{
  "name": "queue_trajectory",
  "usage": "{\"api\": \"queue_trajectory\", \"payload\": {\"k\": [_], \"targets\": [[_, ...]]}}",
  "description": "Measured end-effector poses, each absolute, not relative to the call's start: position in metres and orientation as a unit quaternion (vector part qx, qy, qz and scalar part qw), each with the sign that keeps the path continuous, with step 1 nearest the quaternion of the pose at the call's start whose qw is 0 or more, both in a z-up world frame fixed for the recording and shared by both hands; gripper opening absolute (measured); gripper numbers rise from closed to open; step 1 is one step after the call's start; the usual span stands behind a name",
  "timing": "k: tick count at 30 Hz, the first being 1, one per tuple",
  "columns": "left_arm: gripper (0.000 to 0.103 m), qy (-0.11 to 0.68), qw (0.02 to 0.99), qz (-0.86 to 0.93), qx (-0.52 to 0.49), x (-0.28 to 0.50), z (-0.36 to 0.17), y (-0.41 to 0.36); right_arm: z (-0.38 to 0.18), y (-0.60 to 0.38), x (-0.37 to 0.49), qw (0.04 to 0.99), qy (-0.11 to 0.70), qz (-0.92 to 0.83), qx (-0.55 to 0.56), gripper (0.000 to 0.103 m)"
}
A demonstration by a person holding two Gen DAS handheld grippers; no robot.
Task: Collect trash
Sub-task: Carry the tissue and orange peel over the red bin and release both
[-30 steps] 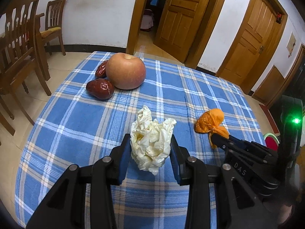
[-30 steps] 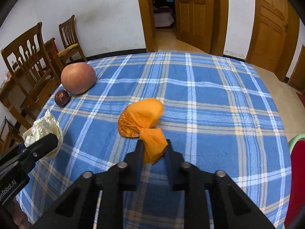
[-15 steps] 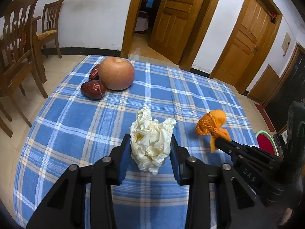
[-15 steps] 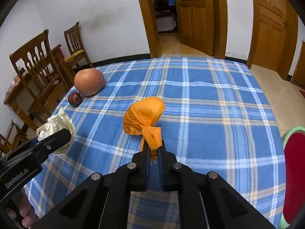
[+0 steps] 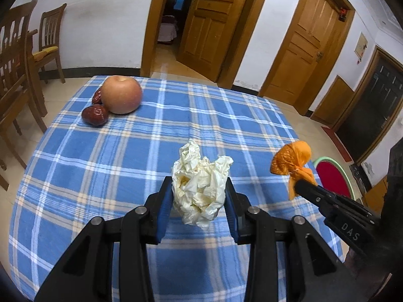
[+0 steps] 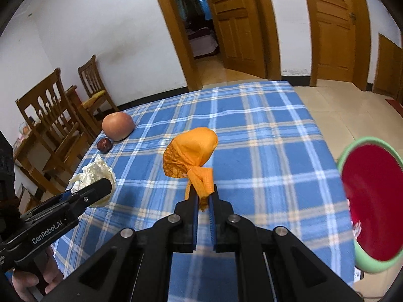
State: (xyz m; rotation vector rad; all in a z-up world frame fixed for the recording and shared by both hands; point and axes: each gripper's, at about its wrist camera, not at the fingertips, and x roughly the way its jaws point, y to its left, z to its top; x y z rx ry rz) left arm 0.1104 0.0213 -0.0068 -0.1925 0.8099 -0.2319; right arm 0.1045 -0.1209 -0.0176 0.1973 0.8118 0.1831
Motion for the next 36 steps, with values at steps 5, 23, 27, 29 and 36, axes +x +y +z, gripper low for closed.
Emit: {"api": "queue_trajectory", "payload": {"k": [5, 23, 27, 29, 36], "targets": [[0.038, 0.390, 0.907, -0.127, -0.091, 0.102, -0.003, 0.008, -0.014, -0.145, 0.084, 0.914, 0.383, 0.066, 0.111, 0.009], [0.038, 0.404, 0.894, -0.183, -0.063, 0.092, -0.006, -0.050, -0.025, -0.250, 0.028, 0.909, 0.372, -0.047, 0.183, 0.010], [0.038, 0.409, 0.887, -0.203, -0.063, 0.091, -0.006, -0.065, -0.032, -0.275, 0.022, 0.903, 0.375, -0.077, 0.198, 0.010], [0.038, 0.410, 0.885, -0.213, -0.061, 0.091, -0.006, -0.072, -0.036, -0.286, 0.021, 0.899, 0.377, -0.090, 0.205, 0.010], [0.038, 0.415, 0.878, -0.232, -0.046, 0.093, -0.006, -0.099, -0.048, -0.313, 0.017, 0.891, 0.381, -0.128, 0.211, 0.013]]}}
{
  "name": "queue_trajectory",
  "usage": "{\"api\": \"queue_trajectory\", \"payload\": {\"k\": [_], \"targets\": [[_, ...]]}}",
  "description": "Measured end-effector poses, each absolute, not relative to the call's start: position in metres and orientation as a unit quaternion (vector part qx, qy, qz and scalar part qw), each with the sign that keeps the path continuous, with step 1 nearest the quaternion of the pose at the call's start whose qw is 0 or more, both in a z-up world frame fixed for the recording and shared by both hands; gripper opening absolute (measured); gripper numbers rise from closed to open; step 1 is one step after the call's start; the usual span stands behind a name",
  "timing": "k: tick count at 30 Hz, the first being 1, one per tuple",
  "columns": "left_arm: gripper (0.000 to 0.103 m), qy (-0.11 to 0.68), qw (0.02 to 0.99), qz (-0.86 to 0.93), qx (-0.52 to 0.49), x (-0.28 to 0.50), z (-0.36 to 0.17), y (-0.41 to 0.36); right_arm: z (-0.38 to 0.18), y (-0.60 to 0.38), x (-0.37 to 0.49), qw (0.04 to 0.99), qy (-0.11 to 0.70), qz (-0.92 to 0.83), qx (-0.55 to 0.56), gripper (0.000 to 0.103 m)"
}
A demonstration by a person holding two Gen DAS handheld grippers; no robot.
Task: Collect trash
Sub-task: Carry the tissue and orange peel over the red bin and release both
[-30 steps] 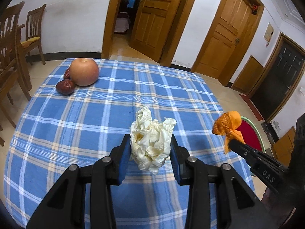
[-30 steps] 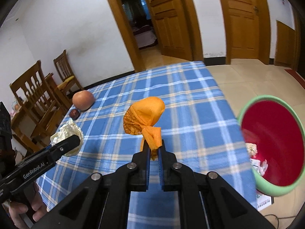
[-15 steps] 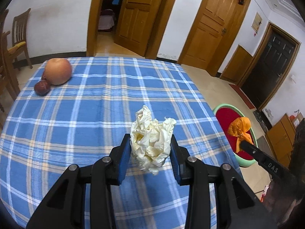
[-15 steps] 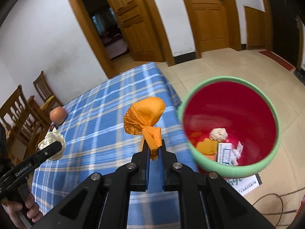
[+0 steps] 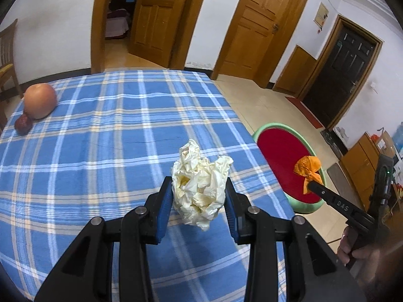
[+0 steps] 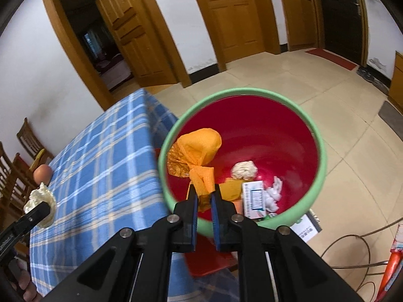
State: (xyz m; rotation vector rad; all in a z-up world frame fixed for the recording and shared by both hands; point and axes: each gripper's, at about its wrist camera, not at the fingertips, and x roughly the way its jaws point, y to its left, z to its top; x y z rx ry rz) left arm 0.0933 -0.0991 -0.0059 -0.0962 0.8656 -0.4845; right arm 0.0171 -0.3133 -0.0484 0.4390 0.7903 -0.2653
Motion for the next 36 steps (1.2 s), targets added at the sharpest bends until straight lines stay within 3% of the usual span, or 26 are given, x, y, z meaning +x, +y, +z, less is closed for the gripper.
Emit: {"api": "queue_trajectory", "payload": {"k": [3, 7, 11, 21, 34, 36], "targets": [[0.038, 0.419, 0.875, -0.239, -0.041, 0.095, -0.007, -0.108, -0.052, -0.322, 0.015, 0.888, 0.381, -0.136, 0.218, 0.016], [0.038, 0.424, 0.870, -0.249, -0.032, 0.096, -0.009, -0.124, -0.055, -0.332, 0.012, 0.887, 0.379, -0.139, 0.223, 0.027], [0.038, 0.423, 0.867, -0.261, -0.020, 0.097, -0.008, -0.140, -0.054, -0.337, 0.008, 0.889, 0.374, -0.139, 0.225, 0.030], [0.038, 0.433, 0.851, -0.296, 0.011, 0.097, -0.013, -0.191, -0.046, -0.349, -0.009, 0.893, 0.362, -0.141, 0.227, 0.054], [0.039, 0.451, 0.827, -0.330, 0.060, 0.108, -0.031, -0.269, -0.052, -0.379, -0.030, 0.883, 0.353, -0.169, 0.258, 0.062], [0.046, 0.453, 0.824, -0.335, 0.064, 0.110, -0.033, -0.278, -0.053, -0.383, -0.032, 0.882, 0.351, -0.172, 0.262, 0.062]]}}
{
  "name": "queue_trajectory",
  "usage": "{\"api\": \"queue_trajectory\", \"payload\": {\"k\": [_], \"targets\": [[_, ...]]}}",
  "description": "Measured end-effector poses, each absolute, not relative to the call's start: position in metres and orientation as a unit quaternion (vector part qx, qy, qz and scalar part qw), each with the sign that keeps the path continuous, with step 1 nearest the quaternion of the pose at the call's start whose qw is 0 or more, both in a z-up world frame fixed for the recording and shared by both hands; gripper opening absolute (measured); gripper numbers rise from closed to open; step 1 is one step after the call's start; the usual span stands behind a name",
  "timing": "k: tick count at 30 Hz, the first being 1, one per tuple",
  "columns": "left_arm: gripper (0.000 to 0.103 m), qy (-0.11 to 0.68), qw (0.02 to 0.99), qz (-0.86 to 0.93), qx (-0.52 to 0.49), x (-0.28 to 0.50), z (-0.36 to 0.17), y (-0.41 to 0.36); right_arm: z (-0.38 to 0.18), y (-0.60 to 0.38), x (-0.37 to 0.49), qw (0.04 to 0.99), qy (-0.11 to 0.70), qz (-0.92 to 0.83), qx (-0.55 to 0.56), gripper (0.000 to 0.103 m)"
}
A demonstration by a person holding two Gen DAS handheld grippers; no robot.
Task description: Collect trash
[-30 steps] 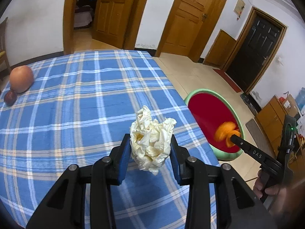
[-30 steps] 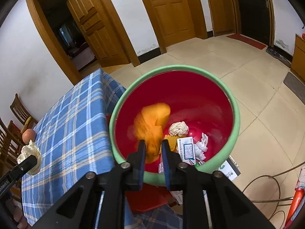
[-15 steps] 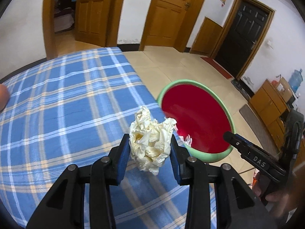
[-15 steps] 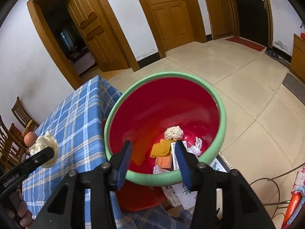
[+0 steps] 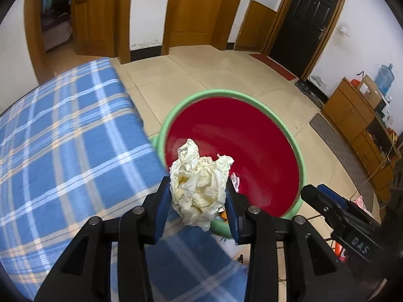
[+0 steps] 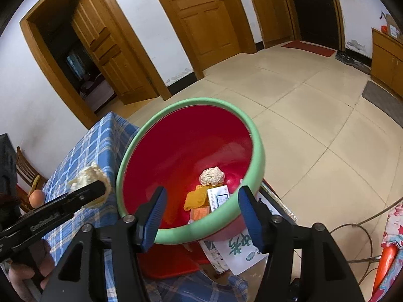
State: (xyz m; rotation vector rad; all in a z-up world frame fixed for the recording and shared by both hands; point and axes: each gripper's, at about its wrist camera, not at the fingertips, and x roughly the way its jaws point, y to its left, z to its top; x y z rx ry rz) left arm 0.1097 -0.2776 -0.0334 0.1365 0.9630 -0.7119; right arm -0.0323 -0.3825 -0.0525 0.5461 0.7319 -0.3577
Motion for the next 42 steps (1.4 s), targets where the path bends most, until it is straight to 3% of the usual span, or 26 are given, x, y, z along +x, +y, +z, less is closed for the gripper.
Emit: {"api": "queue_trajectory", "payload": {"k": [3, 10, 26, 36, 42], "targets": [[0.060, 0.457, 0.823, -0.333, 0.059, 0.112, -0.035, -0.282, -0.053, -0.386, -0.037, 0.881, 0.351, -0.175, 0.266, 0.063], [0.069, 0.455, 0.831, -0.315, 0.057, 0.109, -0.031, -0.274, -0.053, -0.388, -0.041, 0.881, 0.349, -0.174, 0.268, 0.065], [0.072, 0.439, 0.863, -0.246, 0.028, 0.089, -0.007, -0.201, -0.029, -0.340, -0.035, 0.901, 0.343, -0.131, 0.233, 0.076], [0.079, 0.415, 0.892, -0.178, 0.011, 0.068, 0.010, -0.137, -0.015, -0.288, -0.035, 0.915, 0.341, -0.083, 0.201, 0.086], [0.081, 0.392, 0.911, -0.127, 0.013, 0.056, 0.017, -0.105, -0.008, -0.257, -0.037, 0.922, 0.339, -0.061, 0.179, 0.098]]}}
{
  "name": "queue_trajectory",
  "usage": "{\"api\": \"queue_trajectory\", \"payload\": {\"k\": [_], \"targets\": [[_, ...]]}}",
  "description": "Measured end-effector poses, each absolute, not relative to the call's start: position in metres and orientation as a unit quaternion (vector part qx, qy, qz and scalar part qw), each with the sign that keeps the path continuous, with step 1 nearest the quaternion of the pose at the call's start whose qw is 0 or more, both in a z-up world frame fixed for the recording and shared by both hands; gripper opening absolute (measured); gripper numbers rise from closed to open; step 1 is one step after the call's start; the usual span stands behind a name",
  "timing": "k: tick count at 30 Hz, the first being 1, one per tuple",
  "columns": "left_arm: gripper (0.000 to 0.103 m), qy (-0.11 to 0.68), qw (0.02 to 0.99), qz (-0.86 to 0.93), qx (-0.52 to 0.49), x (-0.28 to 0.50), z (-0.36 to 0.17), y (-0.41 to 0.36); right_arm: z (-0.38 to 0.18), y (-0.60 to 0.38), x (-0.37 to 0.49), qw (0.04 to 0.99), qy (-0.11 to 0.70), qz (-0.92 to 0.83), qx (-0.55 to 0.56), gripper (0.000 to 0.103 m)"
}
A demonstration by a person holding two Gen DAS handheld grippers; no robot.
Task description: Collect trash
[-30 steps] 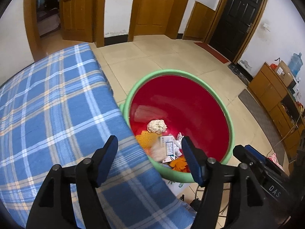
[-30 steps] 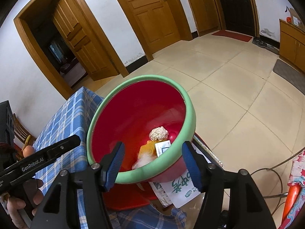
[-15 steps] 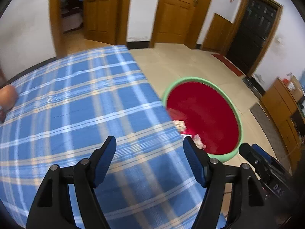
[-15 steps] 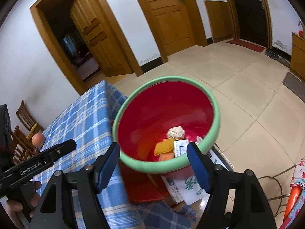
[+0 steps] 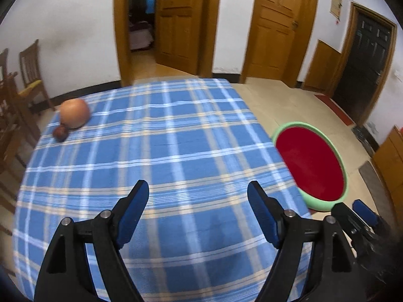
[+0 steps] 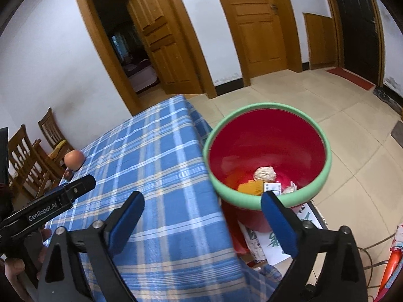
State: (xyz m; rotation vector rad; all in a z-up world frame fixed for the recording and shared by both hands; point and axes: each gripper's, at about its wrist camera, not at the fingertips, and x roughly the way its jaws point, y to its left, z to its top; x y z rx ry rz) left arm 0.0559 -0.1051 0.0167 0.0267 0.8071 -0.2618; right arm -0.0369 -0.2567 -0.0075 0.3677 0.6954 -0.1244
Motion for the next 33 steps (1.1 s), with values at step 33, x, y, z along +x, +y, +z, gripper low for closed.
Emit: {"api": "queue_trajectory", "payload": {"k": [33], "targets": [[0.086, 0.365, 0.929, -0.054, -0.020, 0.020, 0.026, -0.030, 0.009, -0.189, -0.044, 0.938, 0.320, -0.014, 0.133, 0.102]]}}
